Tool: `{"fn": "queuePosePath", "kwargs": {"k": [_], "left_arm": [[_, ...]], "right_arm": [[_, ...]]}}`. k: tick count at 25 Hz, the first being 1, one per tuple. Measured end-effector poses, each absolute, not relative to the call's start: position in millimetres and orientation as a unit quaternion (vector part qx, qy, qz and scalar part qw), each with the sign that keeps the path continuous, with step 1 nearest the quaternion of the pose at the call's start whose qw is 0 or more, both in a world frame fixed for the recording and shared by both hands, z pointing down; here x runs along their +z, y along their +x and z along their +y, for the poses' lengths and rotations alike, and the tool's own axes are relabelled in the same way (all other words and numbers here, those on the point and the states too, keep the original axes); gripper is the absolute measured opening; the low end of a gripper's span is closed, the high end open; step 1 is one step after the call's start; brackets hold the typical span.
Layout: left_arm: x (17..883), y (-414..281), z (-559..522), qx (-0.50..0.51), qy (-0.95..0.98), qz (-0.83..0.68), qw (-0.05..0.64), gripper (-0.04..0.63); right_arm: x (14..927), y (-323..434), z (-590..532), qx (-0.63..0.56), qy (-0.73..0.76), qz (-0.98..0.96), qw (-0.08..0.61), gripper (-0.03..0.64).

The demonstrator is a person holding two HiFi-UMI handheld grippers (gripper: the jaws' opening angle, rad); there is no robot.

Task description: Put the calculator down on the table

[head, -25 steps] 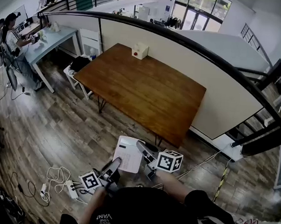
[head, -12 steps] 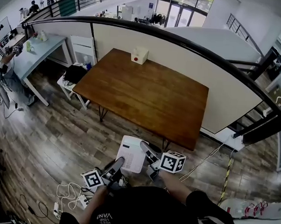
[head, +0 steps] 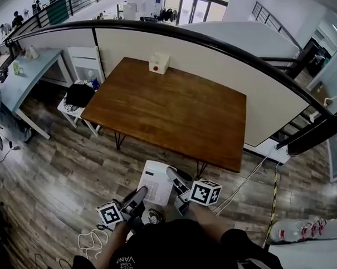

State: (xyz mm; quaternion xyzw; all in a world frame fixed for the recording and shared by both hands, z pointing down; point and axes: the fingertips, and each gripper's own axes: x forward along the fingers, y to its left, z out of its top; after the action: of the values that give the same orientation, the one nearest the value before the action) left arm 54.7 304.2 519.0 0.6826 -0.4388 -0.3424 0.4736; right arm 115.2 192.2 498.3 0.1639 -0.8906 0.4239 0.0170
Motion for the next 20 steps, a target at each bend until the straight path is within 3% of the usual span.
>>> {"fn": "queuePosePath", "kwargs": {"k": [20], "left_arm": [[525, 11, 169, -0.332, 0.687, -0.434, 0.479, 0.094]], "right_arm": [[501, 70, 58, 0.412, 0.167, -0.895, 0.025, 0.074]]}}
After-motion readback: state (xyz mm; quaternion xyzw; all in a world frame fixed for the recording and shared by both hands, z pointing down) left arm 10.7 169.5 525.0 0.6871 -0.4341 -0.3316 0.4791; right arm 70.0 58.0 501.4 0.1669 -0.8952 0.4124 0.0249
